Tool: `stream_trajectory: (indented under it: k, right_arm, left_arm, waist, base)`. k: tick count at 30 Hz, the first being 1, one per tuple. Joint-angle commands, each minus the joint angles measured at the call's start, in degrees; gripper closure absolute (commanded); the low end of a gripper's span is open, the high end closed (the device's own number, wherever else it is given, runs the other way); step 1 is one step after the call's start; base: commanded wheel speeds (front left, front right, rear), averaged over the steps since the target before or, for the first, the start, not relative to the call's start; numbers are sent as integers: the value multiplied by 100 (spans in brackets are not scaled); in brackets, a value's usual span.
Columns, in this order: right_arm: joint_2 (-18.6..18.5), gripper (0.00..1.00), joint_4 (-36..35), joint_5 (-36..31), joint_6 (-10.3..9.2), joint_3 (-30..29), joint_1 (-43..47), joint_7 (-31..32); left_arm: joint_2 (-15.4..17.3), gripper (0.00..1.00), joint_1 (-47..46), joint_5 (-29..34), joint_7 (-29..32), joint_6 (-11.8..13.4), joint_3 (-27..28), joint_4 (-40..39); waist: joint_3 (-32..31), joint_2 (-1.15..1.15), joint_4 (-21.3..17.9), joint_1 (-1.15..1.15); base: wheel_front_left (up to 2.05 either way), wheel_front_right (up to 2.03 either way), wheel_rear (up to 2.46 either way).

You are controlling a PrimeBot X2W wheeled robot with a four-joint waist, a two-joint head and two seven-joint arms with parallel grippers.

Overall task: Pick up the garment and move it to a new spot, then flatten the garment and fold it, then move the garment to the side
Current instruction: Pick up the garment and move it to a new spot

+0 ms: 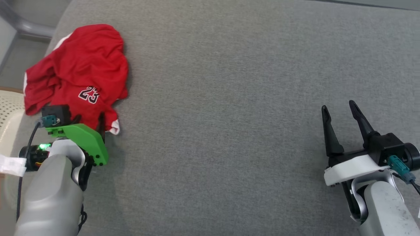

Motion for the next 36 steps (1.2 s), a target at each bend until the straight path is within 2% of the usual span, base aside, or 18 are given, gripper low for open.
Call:
stream_trajectory:
  k: [1,2,3,4,5,8,11,14,16,23,27,28,31,33,36]
  right_arm:
    - [33,0,-5,91,-5,-12,-73,-15]
    - [48,0,-4,124,-5,-28,-57,-16]
    - [60,0,7,138,-6,-48,-34,-15]
    - [85,0,24,165,-6,-58,-9,-16]
    - [109,0,36,190,-5,-80,17,-15]
    - [203,0,80,264,-5,-134,138,-15]
    - [261,0,119,333,-6,-207,273,-16]
    - [334,0,169,400,-5,-274,474,-15]
    - [367,0,194,456,-5,-278,575,-16]
    - [409,0,203,555,-5,-296,786,-15]
    - [421,0,203,576,-5,-284,790,-16]
    - [418,0,202,582,-5,-278,781,-16]
    - [424,0,180,623,-5,-263,765,-15]
    - [424,0,164,657,-5,-262,743,-15]
    - [425,0,147,689,-5,-256,691,-15]
  left_arm:
    - [57,0,-92,-60,10,-20,25,199]
    - [47,0,-145,-157,-36,-33,87,288]
    - [57,51,-193,-243,-125,-46,162,378]
    - [90,72,-180,-201,-198,-67,131,452]
    - [125,100,-149,-161,-198,-83,59,511]
    - [192,100,-34,-246,-228,-129,-54,604]
    - [223,100,13,-358,-416,-142,-211,305]
    - [19,100,192,-992,-396,-133,-442,-525]
    - [205,100,285,-1203,-332,-117,-681,-1145]
    - [29,100,565,-1846,145,-124,-1417,-3538]
    - [-414,100,790,-2269,504,-62,-1624,-4764]
    - [-571,100,900,-2487,614,0,-1665,-5103]
    - [-777,100,1163,-2945,877,249,-1805,-5887]
    - [-907,100,1392,-3422,1004,507,-1916,-6317]
    - [-971,100,1716,-4456,1037,1048,-1981,-6877]
  waist:
    - [378,0,-732,0]
    - [343,0,-761,0]
    - [288,0,-799,0]
    - [232,0,-832,0]
    - [177,0,-847,0]
    - [-80,0,-882,0]
    - [-347,0,-893,0]
    - [-637,0,-865,0]
    - [-806,0,-860,0]
    - [-1206,0,-1011,0]
    - [-1311,0,-1218,0]
    - [-1329,0,-1293,0]
    - [-1338,0,-1509,0]
    - [-1298,0,-1674,0]
    - [-1226,0,-1963,0]
  base:
    - [0,0,0]
    - [0,0,0]
    - [0,0,0]
    - [0,0,0]
    - [0,0,0]
    - [0,0,0]
    - [0,0,0]
    - [0,0,0]
    - [0,0,0]
    - [0,0,0]
    - [0,0,0]
    - [0,0,0]
    - [0,0,0]
    - [0,0,0]
    - [0,0,0]
